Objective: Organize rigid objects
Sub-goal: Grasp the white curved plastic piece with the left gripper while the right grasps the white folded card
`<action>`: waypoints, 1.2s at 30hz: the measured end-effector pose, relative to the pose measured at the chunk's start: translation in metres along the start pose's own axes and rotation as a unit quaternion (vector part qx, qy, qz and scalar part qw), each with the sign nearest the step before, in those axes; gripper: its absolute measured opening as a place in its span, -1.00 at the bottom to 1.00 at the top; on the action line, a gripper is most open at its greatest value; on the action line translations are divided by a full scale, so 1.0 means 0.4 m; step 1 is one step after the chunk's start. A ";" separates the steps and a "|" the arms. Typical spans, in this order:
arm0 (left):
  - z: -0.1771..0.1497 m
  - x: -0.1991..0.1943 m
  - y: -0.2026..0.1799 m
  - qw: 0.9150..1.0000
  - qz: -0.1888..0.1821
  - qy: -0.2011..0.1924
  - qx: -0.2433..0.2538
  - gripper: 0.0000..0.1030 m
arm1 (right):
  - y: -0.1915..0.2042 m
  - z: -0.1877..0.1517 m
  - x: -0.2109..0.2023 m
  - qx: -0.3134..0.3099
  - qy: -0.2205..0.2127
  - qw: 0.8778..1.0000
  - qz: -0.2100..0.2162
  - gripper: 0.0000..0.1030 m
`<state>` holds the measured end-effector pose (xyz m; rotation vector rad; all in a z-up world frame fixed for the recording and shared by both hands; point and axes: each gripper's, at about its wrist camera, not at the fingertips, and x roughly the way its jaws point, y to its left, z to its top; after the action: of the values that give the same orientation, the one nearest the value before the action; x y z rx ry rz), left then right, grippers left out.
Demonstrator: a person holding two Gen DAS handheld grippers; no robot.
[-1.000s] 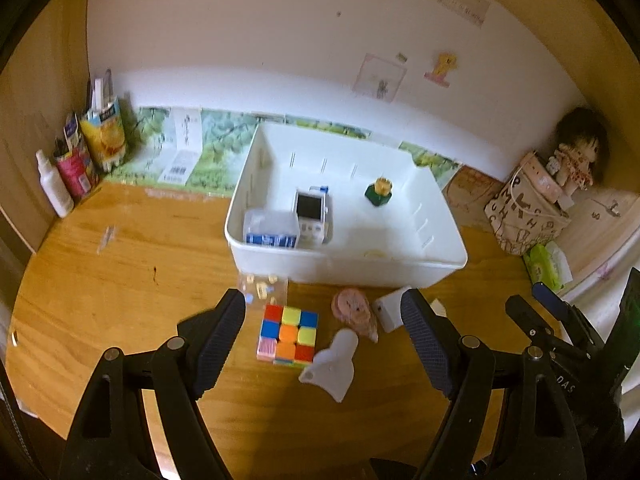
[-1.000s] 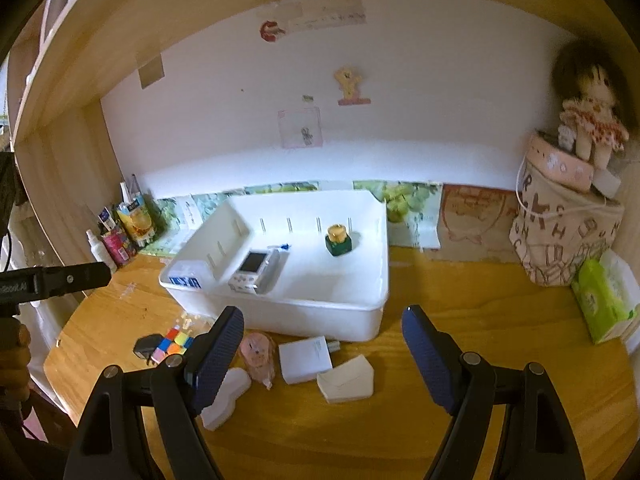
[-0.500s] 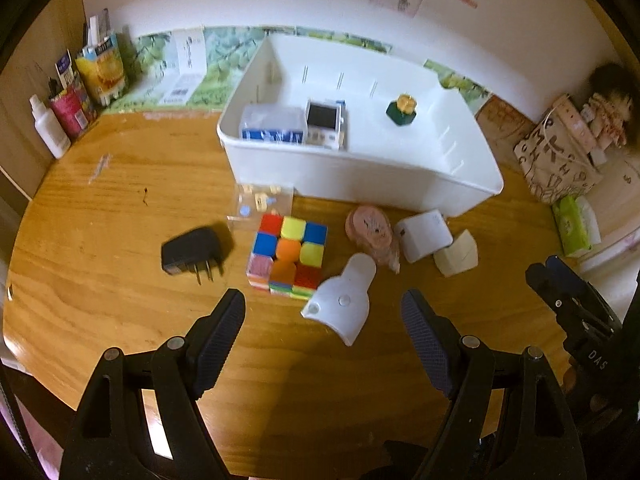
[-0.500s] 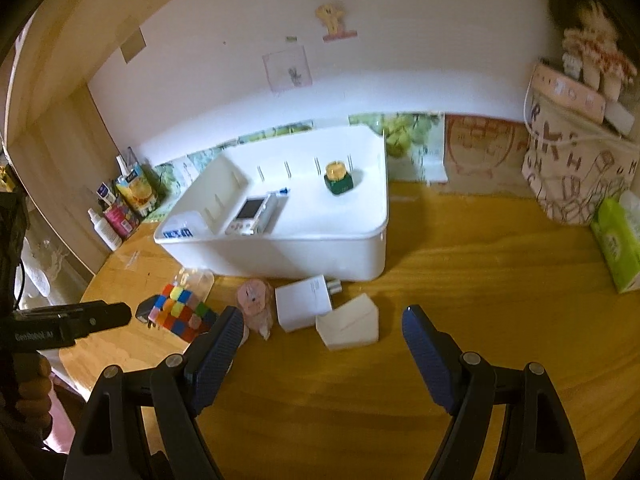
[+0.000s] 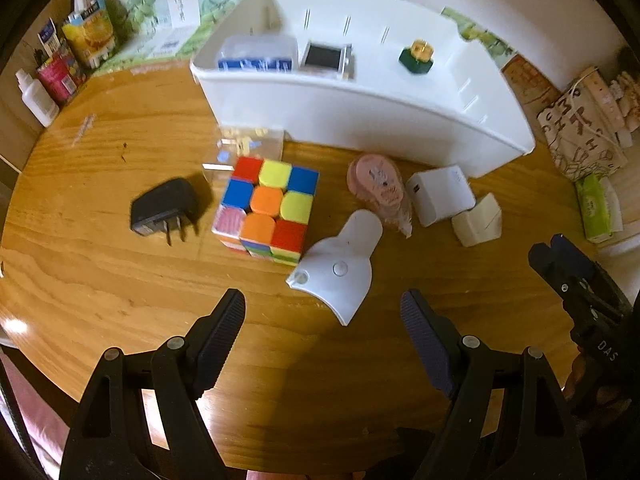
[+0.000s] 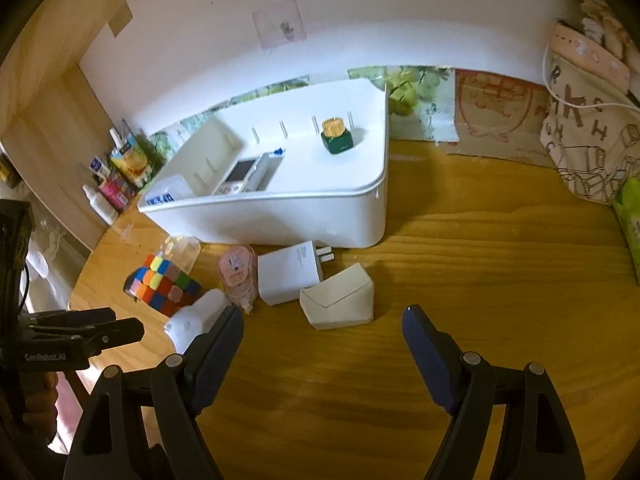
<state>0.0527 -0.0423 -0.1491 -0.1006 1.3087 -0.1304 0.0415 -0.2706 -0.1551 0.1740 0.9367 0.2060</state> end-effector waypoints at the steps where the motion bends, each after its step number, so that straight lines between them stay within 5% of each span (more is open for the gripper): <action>1: 0.000 0.009 -0.002 1.000 0.001 0.006 -0.001 0.61 | -0.002 0.000 0.008 -0.005 0.005 1.000 0.000 0.59; 17: 0.017 0.121 -0.025 0.996 0.026 0.078 -0.039 0.61 | -0.015 0.003 0.123 -0.088 0.062 0.994 -0.004 0.59; 36: 0.094 0.203 -0.051 0.989 0.045 0.123 -0.067 0.60 | 0.015 -0.011 0.196 -0.162 0.067 0.984 0.006 0.59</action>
<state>0.1090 -0.0749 -0.2137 -0.1423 1.5651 0.0243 0.0825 -0.2450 -0.2174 -0.1374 1.0218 0.3812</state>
